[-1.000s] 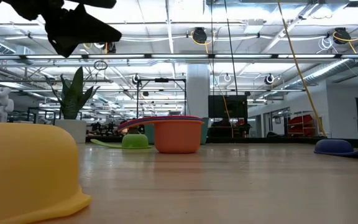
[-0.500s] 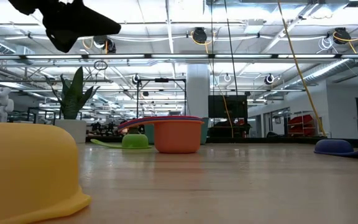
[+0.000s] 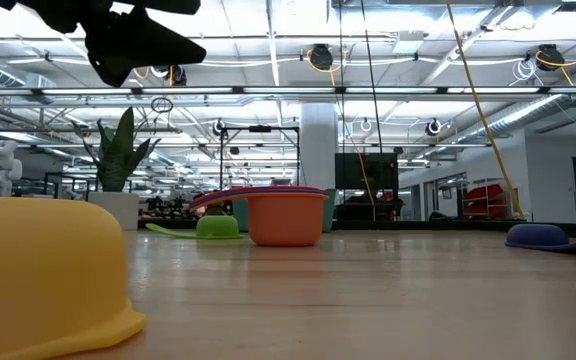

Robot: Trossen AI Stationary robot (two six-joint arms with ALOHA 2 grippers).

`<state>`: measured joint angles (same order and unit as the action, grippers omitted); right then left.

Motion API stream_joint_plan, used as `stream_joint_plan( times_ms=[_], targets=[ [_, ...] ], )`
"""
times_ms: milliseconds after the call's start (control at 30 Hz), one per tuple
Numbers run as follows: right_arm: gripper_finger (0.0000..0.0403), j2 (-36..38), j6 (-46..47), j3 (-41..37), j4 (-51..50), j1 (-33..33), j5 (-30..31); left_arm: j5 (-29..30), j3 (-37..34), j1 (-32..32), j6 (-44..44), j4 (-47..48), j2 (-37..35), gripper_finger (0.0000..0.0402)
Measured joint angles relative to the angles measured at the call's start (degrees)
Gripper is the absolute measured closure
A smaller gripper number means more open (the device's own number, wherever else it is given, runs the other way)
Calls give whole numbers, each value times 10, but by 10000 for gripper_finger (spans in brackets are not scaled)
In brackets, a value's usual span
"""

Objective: Nest measuring cups in basket
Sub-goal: Stack the light blue measuring cup on top of the red measuring cup

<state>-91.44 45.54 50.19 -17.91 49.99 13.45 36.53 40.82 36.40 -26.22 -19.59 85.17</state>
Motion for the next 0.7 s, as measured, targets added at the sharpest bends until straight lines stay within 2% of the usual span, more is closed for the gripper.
stream_joint_plan(
  times_ms=[167, 367, 533, 700],
  targets=[
    [319, 0, 15, 5, -13, -8, -2, 0, 0, 0, 14, 0, 0, 163],
    [319, 0, 61, 77, -118, 1, -2, 0, 0, 0, 30, 1, 0, 163],
    [319, 1, 96, 144, -218, 31, -2, 0, 0, 0, 25, 8, 0, 163],
    [306, 1, 159, 150, -286, 75, -18, 0, 0, 0, 17, 15, 0, 163]
  ],
)
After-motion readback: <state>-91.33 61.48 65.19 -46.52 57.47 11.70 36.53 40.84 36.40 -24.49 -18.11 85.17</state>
